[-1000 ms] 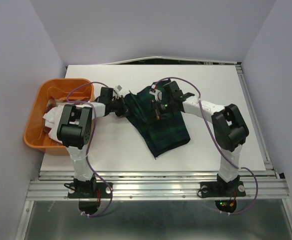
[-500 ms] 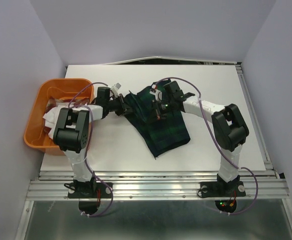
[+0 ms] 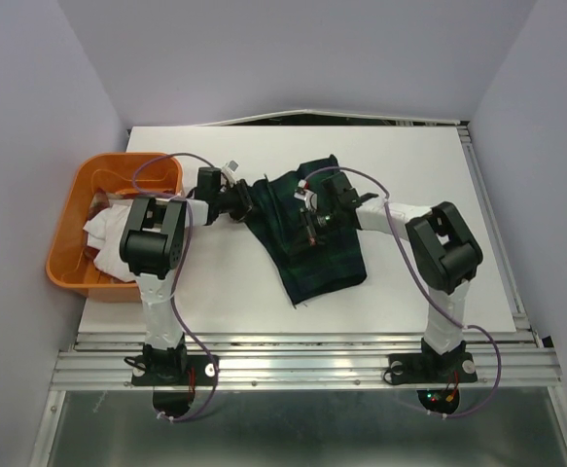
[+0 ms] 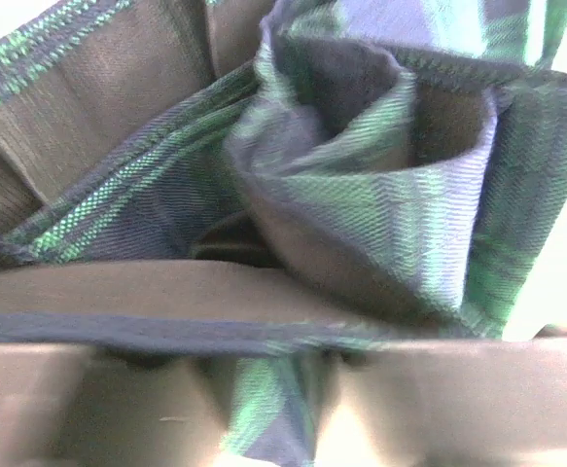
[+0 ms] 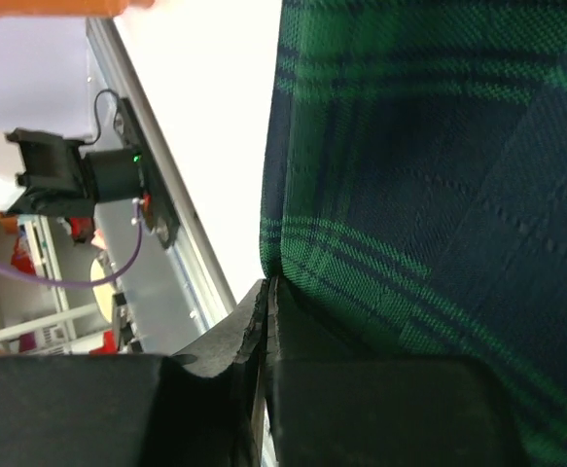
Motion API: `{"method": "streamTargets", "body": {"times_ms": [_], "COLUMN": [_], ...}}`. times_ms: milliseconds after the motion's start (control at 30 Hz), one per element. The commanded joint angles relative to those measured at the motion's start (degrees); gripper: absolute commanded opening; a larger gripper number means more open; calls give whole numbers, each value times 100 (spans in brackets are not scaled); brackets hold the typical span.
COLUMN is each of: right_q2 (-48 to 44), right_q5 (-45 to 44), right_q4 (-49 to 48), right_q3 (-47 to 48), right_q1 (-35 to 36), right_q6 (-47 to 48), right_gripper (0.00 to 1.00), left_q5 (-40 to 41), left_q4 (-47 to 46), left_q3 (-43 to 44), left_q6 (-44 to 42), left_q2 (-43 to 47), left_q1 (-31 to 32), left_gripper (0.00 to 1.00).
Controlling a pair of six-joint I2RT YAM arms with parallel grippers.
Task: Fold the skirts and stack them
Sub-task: Fold the skirt
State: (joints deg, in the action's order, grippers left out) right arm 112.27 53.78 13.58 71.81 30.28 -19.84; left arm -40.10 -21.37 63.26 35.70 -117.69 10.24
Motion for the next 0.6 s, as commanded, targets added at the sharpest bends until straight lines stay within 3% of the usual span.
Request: {"method": "streamTargets", "body": {"times_ms": [0, 33, 67, 133, 200, 267, 367, 567], "right_q2": [347, 418, 488, 585, 525, 384, -168, -1259], "right_q5": [-166, -227, -297, -280, -237, -175, -52, -139], "right_q4": [-330, -321, -330, -400, -479, -462, -304, 353], "right_q3": [87, 148, 210, 394, 552, 667, 843, 580], "right_q1": [-5, -5, -5, -5, -5, -5, -153, -952], "right_q6": [-64, -73, -99, -187, -257, -223, -187, 373], "right_gripper": [6, 8, 17, 20, 44, 52, 71, 69], "left_q5": [854, 941, 1064, 1547, 2285, 2655, 2473, 1909], "left_q4": [518, 859, 1062, 1623, 2046, 2267, 2593, 2453], "left_q3": [318, 379, 406, 546, 695, 801, 1047, 1048], "left_q6": [131, -1, -280, -537, -906, -1117, -1487, -1487], "left_q2": [693, 869, 1071, 1624, 2126, 2372, 2523, 2409], "left_q1": [-40, -40, -40, -48, -57, -57, -22, 311], "left_gripper": [48, 53, 56, 59, 63, 67, 67, 68]}}
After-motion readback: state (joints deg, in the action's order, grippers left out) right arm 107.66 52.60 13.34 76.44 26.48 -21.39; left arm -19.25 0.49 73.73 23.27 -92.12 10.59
